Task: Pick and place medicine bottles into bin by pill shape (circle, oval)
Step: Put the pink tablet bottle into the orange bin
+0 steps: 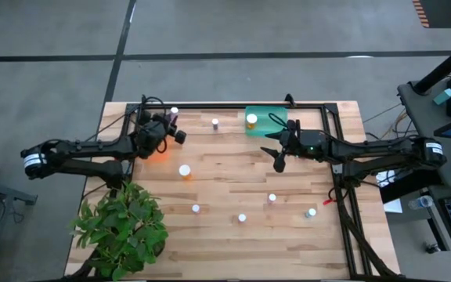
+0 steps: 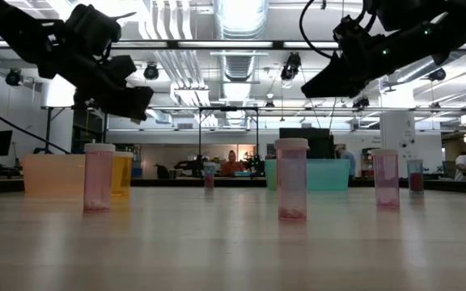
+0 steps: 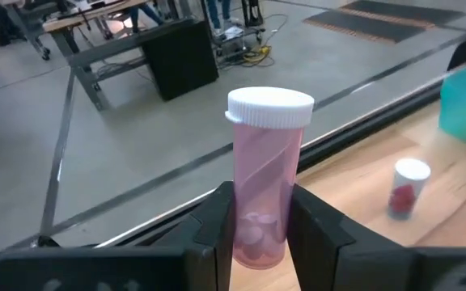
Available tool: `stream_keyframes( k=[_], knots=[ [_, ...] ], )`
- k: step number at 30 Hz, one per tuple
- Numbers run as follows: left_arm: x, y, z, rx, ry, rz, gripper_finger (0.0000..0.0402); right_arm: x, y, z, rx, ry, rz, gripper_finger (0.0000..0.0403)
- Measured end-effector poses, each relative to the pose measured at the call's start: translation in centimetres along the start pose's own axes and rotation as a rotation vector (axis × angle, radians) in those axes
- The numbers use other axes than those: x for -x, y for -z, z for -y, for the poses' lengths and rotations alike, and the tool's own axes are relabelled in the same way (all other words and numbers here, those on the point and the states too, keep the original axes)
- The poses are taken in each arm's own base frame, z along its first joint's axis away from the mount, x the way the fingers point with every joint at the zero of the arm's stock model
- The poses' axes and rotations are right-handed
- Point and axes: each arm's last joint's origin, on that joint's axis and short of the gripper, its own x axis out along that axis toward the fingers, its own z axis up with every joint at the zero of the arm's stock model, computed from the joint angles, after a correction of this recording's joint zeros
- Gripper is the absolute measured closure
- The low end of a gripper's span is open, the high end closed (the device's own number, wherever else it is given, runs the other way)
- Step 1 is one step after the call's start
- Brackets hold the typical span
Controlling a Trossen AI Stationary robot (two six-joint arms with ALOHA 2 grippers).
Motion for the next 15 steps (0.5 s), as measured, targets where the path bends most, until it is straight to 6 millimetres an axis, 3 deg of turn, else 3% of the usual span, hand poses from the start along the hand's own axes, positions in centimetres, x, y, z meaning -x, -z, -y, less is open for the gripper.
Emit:
stream_keyframes(
  k=[4, 15],
  knots=[
    [0.4, 0.4, -0.4, -0.079, -0.015, -0.041, 0.0328, 0.0, 0.0, 0.0, 0.023, 0.000, -0.002, 0.0170],
    [1.0, 1.5, -1.1, -0.084, -0.039, -0.147, 0.0328, -0.2, 0.2, 0.0, 0.045, -0.001, -0.015, 0.0170]
  ],
)
